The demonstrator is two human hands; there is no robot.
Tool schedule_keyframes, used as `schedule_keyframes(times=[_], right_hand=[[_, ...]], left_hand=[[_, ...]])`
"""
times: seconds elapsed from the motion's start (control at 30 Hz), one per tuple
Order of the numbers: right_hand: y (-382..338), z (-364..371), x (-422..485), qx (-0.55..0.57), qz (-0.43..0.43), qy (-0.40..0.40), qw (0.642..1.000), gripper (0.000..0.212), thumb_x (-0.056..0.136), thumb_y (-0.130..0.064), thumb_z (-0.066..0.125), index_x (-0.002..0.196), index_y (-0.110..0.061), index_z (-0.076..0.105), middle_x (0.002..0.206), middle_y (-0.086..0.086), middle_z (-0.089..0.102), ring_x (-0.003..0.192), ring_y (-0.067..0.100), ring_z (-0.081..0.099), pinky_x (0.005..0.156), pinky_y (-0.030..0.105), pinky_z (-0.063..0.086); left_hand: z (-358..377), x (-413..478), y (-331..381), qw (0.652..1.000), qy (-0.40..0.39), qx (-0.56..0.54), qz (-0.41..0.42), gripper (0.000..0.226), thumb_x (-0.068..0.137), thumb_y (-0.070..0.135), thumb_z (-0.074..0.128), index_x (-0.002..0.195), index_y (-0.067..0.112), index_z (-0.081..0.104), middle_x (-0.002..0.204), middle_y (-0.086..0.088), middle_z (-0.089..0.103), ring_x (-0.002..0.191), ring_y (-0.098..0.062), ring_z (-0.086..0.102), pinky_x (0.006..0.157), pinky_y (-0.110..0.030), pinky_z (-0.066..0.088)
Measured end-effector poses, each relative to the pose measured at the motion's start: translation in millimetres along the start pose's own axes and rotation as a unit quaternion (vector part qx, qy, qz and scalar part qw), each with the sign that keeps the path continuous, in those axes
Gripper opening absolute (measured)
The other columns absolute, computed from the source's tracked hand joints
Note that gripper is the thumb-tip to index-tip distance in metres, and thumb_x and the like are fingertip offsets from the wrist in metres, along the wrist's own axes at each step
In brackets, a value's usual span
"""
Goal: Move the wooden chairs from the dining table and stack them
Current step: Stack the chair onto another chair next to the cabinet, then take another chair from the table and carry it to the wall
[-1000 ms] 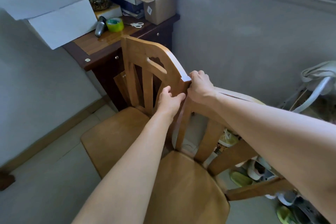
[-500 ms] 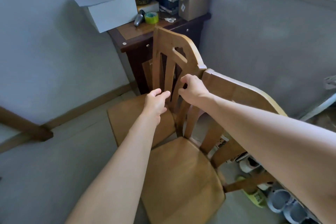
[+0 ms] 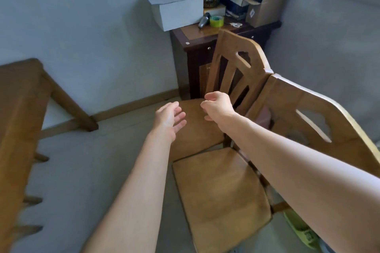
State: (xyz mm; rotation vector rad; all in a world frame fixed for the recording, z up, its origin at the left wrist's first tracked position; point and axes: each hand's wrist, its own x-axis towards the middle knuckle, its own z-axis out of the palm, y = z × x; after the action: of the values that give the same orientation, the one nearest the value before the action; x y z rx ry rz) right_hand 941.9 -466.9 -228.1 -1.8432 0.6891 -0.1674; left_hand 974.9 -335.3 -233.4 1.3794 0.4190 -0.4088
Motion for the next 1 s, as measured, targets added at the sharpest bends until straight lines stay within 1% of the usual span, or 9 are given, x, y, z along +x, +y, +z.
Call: schedule_keyframes(times=[0.1,0.17,0.3,0.4,0.47,0.53,0.63,0.83,1.0], right_hand=[[-13.5,27.7,-38.6,0.019,-0.004,-0.036,0.999,0.037,0.091,-0.01,0.06,0.127,-0.013,0.057,0.118,0.007,0.063,0.108,0.023,0.062,0.09,0.04,0.056],[-23.5,42.9,-66.7,0.034,-0.01,-0.055,0.998,0.037,0.09,-0.01,0.059,0.127,-0.013,0.057,0.117,0.008,0.063,0.107,0.023,0.062,0.089,0.041,0.057],[-43.5,62.4,-124.1,0.059,-0.023,-0.084,0.994,0.039,0.088,-0.007,0.057,0.127,-0.009,0.058,0.113,0.008,0.064,0.097,0.022,0.065,0.083,0.041,0.059],[-59.8,67.0,-165.1,0.095,-0.033,-0.108,0.989,0.035,0.091,-0.002,0.054,0.125,-0.007,0.059,0.102,0.007,0.065,0.072,0.014,0.066,0.065,0.029,0.06],[-70.8,67.5,-191.1,0.117,-0.035,-0.124,0.985,0.03,0.093,-0.002,0.054,0.122,-0.007,0.06,0.109,0.012,0.065,0.066,0.011,0.066,0.059,0.023,0.059],[-81.4,66.8,-213.8,0.151,-0.04,-0.134,0.979,0.027,0.093,-0.001,0.053,0.119,-0.006,0.061,0.106,0.015,0.067,0.064,0.014,0.066,0.057,0.023,0.059],[-95.6,66.6,-246.3,0.174,-0.066,-0.149,0.971,0.026,0.093,0.0,0.052,0.116,-0.005,0.062,0.095,0.015,0.07,0.066,0.016,0.068,0.06,0.025,0.059],[-116.9,62.9,-297.4,0.211,-0.109,-0.18,0.955,0.024,0.091,-0.003,0.054,0.111,-0.01,0.064,0.089,0.007,0.074,0.074,0.016,0.071,0.076,0.029,0.057],[-117.6,49.1,-347.4,0.251,-0.126,-0.225,0.933,0.019,0.091,-0.006,0.053,0.104,-0.014,0.065,0.086,0.005,0.075,0.076,0.017,0.073,0.075,0.03,0.056]], left_hand=[[-51.5,-21.8,6.3,0.998,0.016,-0.059,0.012,0.023,0.096,0.018,0.057,0.119,0.013,0.057,0.108,-0.008,0.066,0.094,-0.023,0.067,0.082,-0.041,0.056],[-84.7,-38.9,10.3,0.997,0.023,-0.074,0.032,0.021,0.096,0.018,0.057,0.117,0.014,0.056,0.101,-0.005,0.066,0.088,-0.021,0.067,0.074,-0.038,0.055],[-144.8,-75.7,14.7,0.991,0.058,-0.091,0.076,0.004,0.096,0.017,0.056,0.096,0.02,0.058,0.097,-0.003,0.066,0.084,-0.019,0.068,0.069,-0.035,0.055],[-181.6,-106.9,20.3,0.986,0.058,-0.129,0.093,0.017,0.096,0.017,0.057,0.113,0.017,0.055,0.098,-0.003,0.066,0.084,-0.019,0.068,0.071,-0.036,0.056],[-204.3,-129.1,25.3,0.982,0.049,-0.146,0.107,0.03,0.097,0.018,0.055,0.126,0.015,0.052,0.101,-0.003,0.065,0.084,-0.018,0.069,0.074,-0.037,0.057],[-226.4,-149.8,29.5,0.98,0.049,-0.16,0.111,0.037,0.098,0.02,0.053,0.134,0.012,0.05,0.105,-0.003,0.064,0.085,-0.017,0.068,0.077,-0.036,0.056],[-261.8,-185.8,33.2,0.969,0.071,-0.197,0.129,0.027,0.1,0.02,0.05,0.125,0.012,0.052,0.113,-0.005,0.062,0.089,-0.017,0.067,0.077,-0.034,0.056],[-310.7,-266.8,32.9,0.935,0.127,-0.248,0.22,0.021,0.099,0.02,0.049,0.119,0.016,0.052,0.105,-0.002,0.066,0.088,-0.016,0.071,0.079,-0.033,0.058],[-332.9,-341.9,19.2,0.905,0.166,-0.287,0.268,0.033,0.098,0.02,0.052,0.13,0.012,0.051,0.109,-0.005,0.068,0.089,-0.018,0.074,0.083,-0.037,0.059]])
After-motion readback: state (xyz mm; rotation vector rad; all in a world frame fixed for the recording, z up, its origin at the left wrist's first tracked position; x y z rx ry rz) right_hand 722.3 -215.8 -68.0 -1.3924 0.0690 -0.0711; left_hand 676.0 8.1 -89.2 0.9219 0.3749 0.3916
